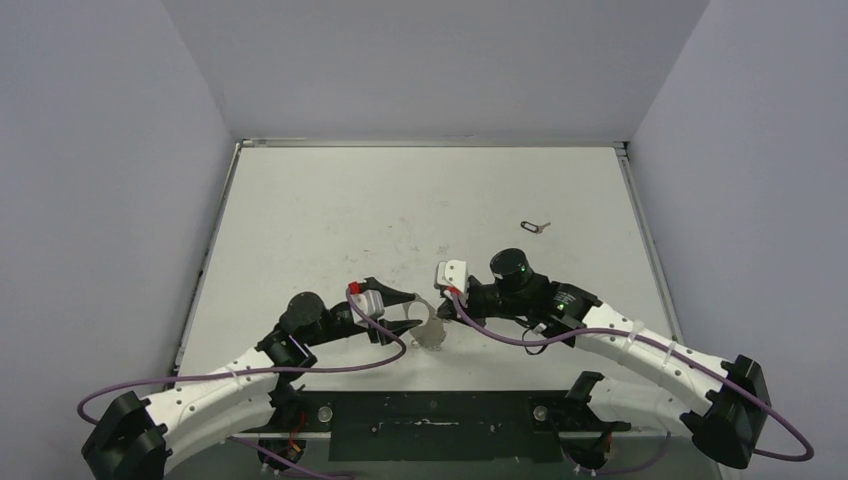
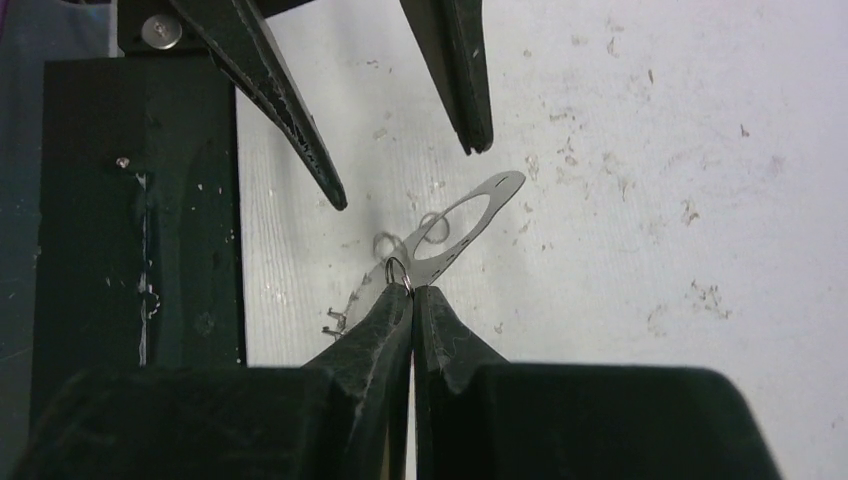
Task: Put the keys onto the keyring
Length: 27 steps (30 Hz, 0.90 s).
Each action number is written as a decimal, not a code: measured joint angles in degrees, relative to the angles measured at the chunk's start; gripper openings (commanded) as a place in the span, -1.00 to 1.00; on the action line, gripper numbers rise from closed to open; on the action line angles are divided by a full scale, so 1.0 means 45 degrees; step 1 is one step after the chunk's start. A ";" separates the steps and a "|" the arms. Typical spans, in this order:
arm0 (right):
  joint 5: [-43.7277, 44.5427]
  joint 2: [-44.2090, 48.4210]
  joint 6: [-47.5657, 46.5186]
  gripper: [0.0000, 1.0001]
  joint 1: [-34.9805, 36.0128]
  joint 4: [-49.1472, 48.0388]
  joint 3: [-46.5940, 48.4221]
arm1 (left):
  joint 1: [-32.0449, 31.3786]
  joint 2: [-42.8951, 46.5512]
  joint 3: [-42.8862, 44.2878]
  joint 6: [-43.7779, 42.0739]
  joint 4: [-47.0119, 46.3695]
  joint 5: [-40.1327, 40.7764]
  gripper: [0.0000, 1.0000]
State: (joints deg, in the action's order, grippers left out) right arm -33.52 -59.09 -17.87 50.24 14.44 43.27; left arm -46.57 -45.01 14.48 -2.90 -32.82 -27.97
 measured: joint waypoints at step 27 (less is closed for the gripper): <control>0.2098 -0.1316 0.0204 -1.00 0.0690 0.2390 0.0563 | -0.0636 -0.4852 0.0000 0.0155 -0.3648 -0.0913 -0.43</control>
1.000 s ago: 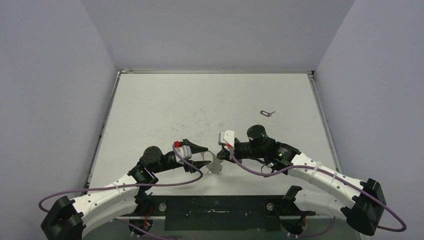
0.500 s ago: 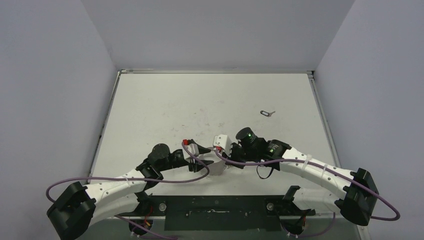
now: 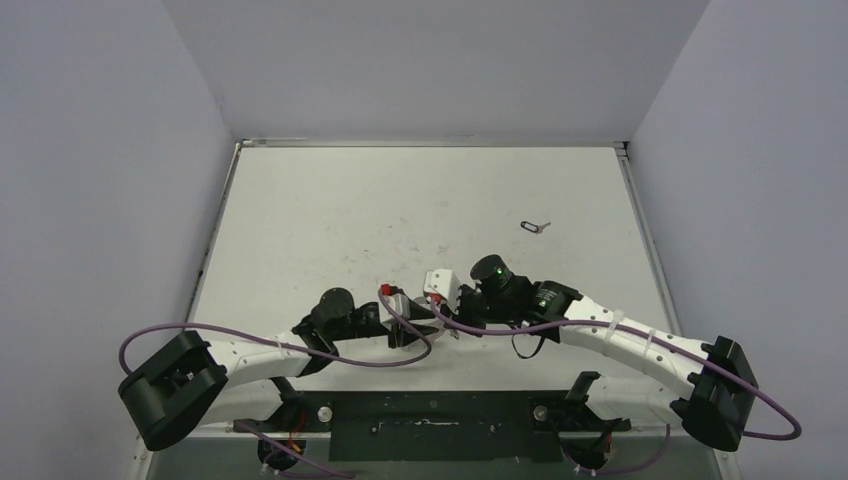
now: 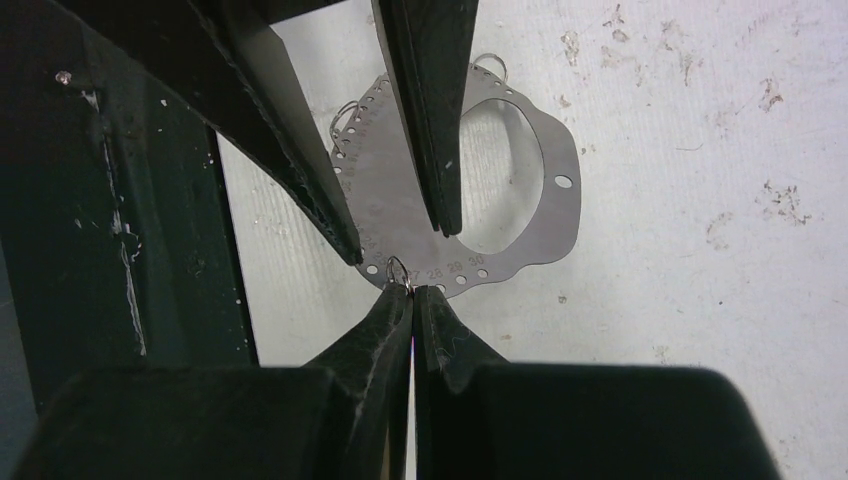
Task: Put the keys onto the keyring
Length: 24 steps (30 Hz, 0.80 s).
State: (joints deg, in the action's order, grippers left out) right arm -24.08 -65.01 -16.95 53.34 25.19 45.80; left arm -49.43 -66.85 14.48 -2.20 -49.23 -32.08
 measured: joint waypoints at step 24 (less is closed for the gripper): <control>-0.0219 0.0000 -0.0015 -1.00 0.0170 -0.0068 0.0000 | -0.0403 -0.1438 0.0165 -0.0219 -0.0850 -0.0228 -1.00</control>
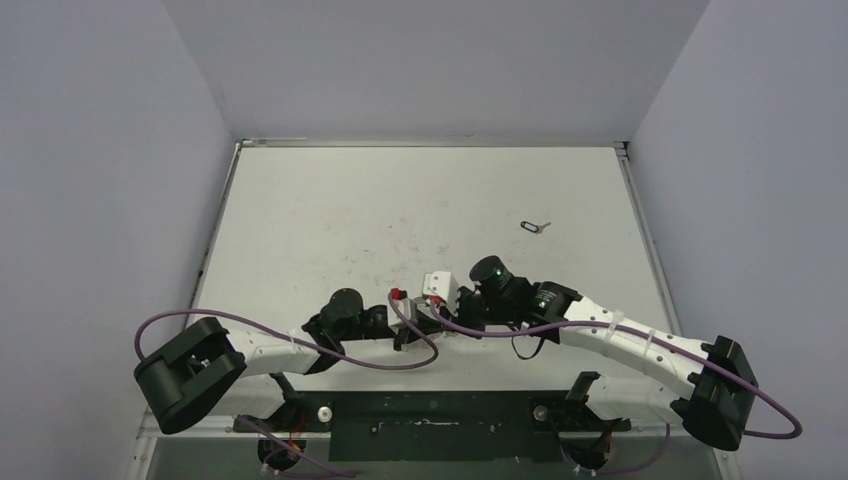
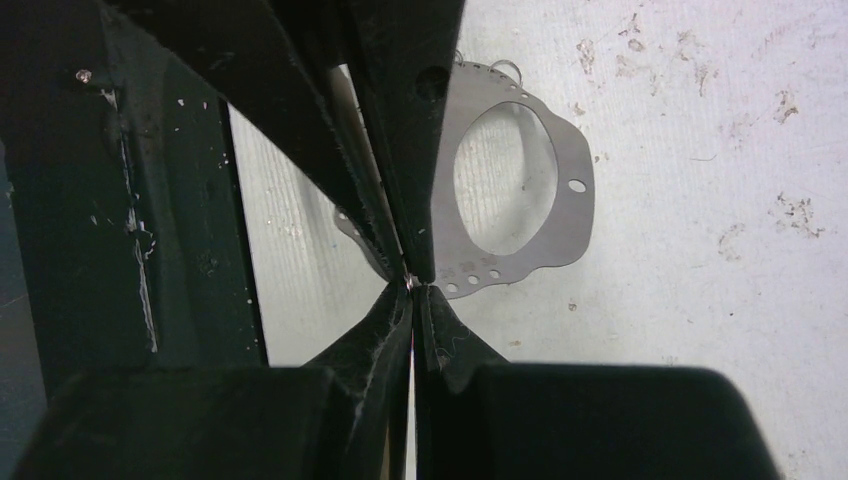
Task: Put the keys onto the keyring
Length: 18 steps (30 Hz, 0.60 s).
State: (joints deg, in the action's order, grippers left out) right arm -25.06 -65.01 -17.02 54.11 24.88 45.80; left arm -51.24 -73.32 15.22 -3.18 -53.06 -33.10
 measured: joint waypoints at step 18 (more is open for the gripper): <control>0.0170 0.2322 0.0520 -0.20 -0.0092 -0.1787 -0.1637 | -0.0024 0.1307 -0.0913 0.0248 -0.0733 0.1404 -1.00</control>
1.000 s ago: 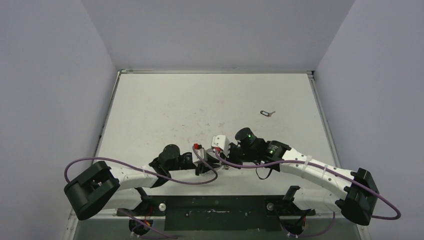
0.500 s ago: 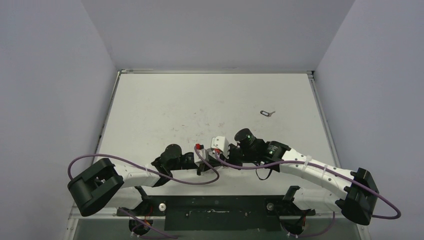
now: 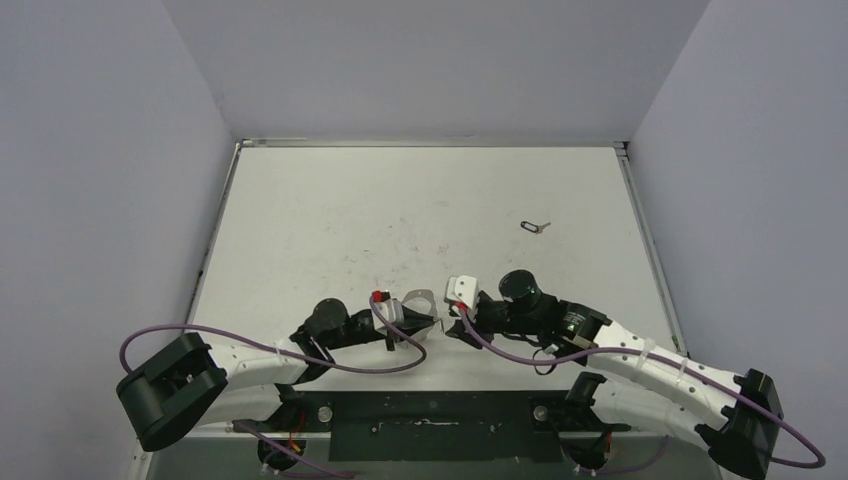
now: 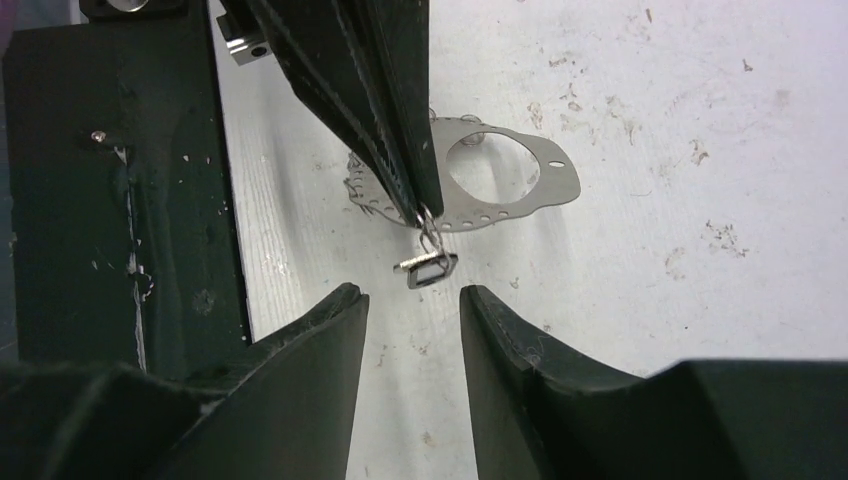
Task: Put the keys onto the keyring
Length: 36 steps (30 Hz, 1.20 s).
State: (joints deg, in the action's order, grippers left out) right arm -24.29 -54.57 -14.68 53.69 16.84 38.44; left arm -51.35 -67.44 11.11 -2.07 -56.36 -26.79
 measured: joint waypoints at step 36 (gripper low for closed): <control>-0.2851 0.0243 0.0087 -1.00 -0.0695 -0.4779 -0.1914 | -0.0053 0.1511 -0.0850 -0.0053 -0.1613 -0.0680 -1.00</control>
State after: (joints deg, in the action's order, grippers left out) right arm -37.12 -53.47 -14.28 50.57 -4.67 29.82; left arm -51.59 -60.64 7.29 -2.31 -63.61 -29.85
